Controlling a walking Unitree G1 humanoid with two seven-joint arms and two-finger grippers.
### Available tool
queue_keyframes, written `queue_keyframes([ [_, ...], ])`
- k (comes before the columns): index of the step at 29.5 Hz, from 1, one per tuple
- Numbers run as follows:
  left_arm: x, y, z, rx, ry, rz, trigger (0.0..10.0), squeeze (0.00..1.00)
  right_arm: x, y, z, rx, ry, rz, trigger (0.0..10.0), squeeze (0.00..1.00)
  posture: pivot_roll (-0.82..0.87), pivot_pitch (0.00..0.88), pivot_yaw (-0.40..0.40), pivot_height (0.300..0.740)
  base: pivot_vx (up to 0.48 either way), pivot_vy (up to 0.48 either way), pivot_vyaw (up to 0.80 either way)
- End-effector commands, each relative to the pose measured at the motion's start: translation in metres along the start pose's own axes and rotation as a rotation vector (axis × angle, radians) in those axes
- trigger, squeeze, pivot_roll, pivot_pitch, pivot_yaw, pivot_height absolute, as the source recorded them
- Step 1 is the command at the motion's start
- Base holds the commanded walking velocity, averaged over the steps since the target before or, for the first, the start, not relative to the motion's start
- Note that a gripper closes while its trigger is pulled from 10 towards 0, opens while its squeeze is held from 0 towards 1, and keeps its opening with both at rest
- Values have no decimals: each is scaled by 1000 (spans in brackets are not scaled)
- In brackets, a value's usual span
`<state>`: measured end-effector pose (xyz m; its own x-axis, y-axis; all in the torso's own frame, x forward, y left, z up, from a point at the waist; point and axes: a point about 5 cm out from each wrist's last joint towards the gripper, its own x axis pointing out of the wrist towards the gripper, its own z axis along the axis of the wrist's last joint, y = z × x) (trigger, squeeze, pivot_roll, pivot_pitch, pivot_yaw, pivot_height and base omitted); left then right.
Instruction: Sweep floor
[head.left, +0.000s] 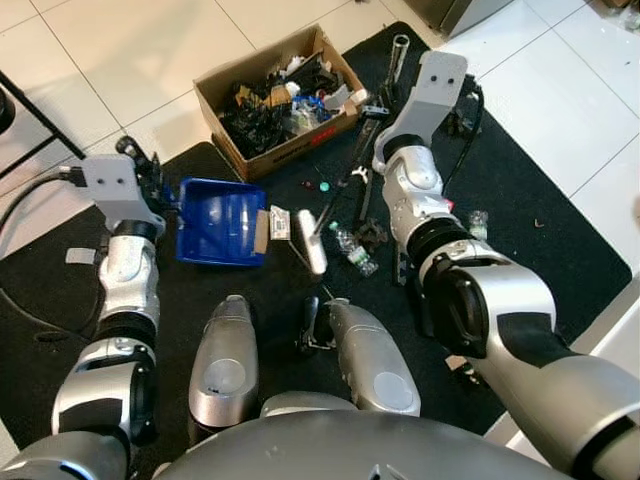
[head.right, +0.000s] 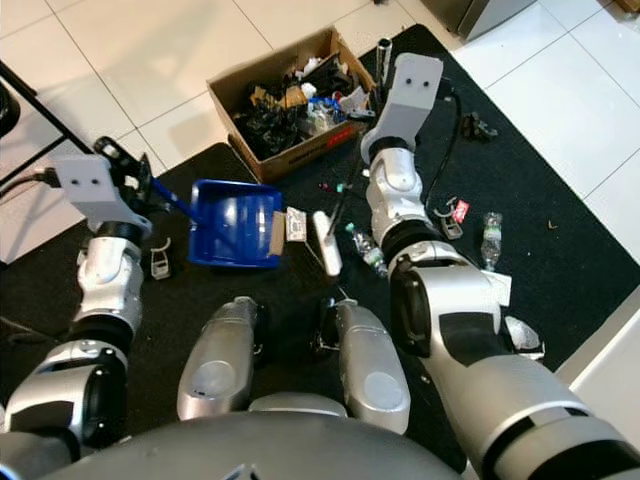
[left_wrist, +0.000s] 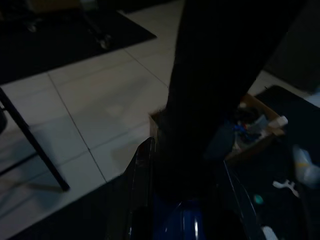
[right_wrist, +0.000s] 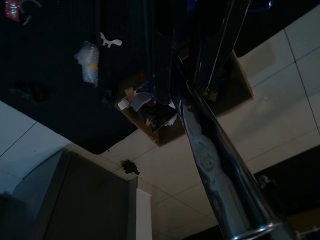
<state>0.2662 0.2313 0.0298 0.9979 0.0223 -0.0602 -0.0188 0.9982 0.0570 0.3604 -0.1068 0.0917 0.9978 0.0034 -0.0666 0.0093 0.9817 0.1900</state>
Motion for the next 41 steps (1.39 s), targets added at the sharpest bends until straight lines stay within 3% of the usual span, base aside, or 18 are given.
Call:
queue_keyframes([
  [1, -10, -16, -19, -56, 86, -44, 10000, 0, 0, 1, 1, -7, -12, -4, 10000, 0, 267, 166, -134, 740, 0, 0, 0],
  [19, -18, -8, -25, -42, 130, 13, 10000, 0, 1, 6, 1, -32, 2, -18, 10000, 0, 277, 195, -131, 740, 0, 0, 0],
  [21, -19, -5, -26, -53, 143, 36, 10000, 0, 1, 8, 1, -27, 3, -15, 10000, 0, 276, 210, -125, 740, 0, 0, 0],
  [24, -19, 5, -33, -139, 205, 151, 10000, 0, 0, 11, 0, -17, 4, 2, 10000, 0, 268, 225, -125, 740, 0, 0, 0],
  [27, -15, 9, -31, -153, 220, 181, 10000, 0, 0, 11, 1, -15, -5, 11, 10000, 0, 260, 229, -127, 740, 0, 0, 0],
  [31, -3, 27, -22, -163, 276, 210, 10000, 0, 2, 7, 7, -16, -40, 26, 10000, 0, 243, 217, -131, 740, 0, 0, 0],
  [41, 14, 50, -4, -151, 340, 187, 10000, 0, 6, 2, 16, -12, -69, 27, 10000, 0, 231, 193, -130, 740, 0, 0, 0],
])
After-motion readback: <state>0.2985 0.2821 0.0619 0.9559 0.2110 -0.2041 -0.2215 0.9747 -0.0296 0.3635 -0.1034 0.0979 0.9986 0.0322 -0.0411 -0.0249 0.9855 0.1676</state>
